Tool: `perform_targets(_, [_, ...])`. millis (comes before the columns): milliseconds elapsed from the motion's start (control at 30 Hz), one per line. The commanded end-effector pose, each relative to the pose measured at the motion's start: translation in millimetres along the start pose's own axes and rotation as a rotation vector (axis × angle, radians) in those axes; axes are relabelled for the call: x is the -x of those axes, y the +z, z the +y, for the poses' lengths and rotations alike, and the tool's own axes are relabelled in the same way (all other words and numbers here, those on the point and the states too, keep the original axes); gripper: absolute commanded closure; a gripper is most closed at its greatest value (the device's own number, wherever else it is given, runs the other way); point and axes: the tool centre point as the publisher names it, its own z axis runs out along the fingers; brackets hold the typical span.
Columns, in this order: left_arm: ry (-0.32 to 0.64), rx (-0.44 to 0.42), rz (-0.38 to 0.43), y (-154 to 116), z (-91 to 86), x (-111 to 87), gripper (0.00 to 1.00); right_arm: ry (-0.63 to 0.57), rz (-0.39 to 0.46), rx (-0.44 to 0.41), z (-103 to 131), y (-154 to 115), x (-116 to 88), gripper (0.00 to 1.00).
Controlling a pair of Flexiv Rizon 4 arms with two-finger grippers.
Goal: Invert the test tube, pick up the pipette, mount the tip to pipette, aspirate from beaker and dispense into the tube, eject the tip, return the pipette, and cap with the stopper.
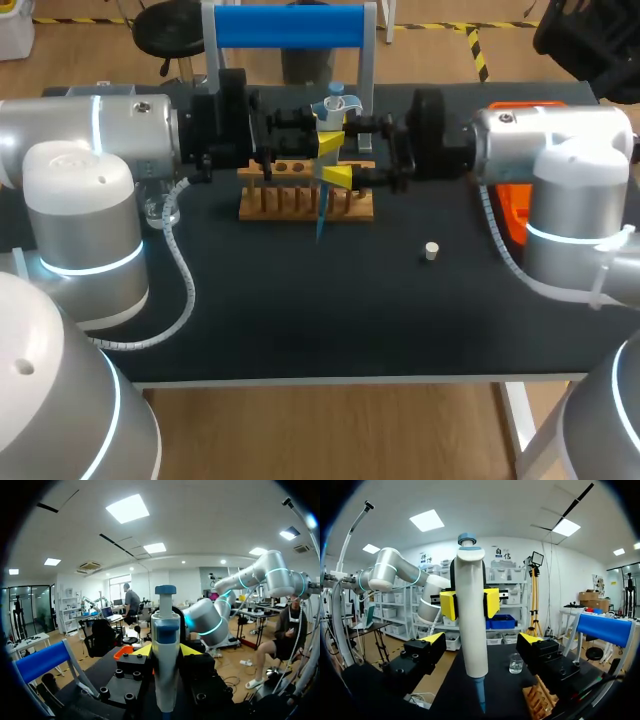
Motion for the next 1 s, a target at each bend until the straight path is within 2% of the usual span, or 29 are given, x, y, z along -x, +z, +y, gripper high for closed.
perform_targets(33, [0.002,-0.006,-0.006,1.6,1.0,-0.8,1.0,-0.002,-0.016,0.007,-0.6,5.0,-3.1,0.1])
perform_targets(200, [0.002,-0.006,-0.006,1.6,1.0,-0.8,1.0,0.0,-0.025,0.014,1.3,7.5,-3.8,0.15])
perform_targets(400, [0.002,-0.006,-0.006,1.6,1.0,-0.8,1.0,-0.007,-0.031,0.023,4.5,9.7,-6.2,0.32])
perform_targets(500, [0.002,-0.006,-0.006,1.6,1.0,-0.8,1.0,-0.008,-0.031,0.025,5.3,9.7,-7.2,0.42])
perform_targets(533, [0.002,-0.006,-0.006,1.6,1.0,-0.8,1.0,-0.009,-0.03,0.026,5.6,9.6,-7.7,0.5])
perform_targets(600, [0.002,-0.006,-0.006,1.6,1.0,-0.8,1.0,-0.009,-0.027,0.027,6.1,9.3,-8.3,0.53])
perform_targets(767, [0.002,-0.006,-0.006,1.6,1.0,-0.8,1.0,-0.01,-0.022,0.03,7.1,8.8,-9.6,0.7])
perform_targets(867, [0.002,-0.006,-0.006,1.6,1.0,-0.8,1.0,-0.01,-0.018,0.032,7.7,8.5,-10.1,0.95])
perform_targets(900, [0.002,-0.006,-0.006,1.6,1.0,-0.8,1.0,-0.011,-0.016,0.033,7.9,8.5,-10.2,1.0])
perform_targets(1000, [0.002,-0.006,-0.006,1.6,1.0,-0.8,1.0,-0.012,-0.008,0.034,8.4,8.4,-10.7,1.0])
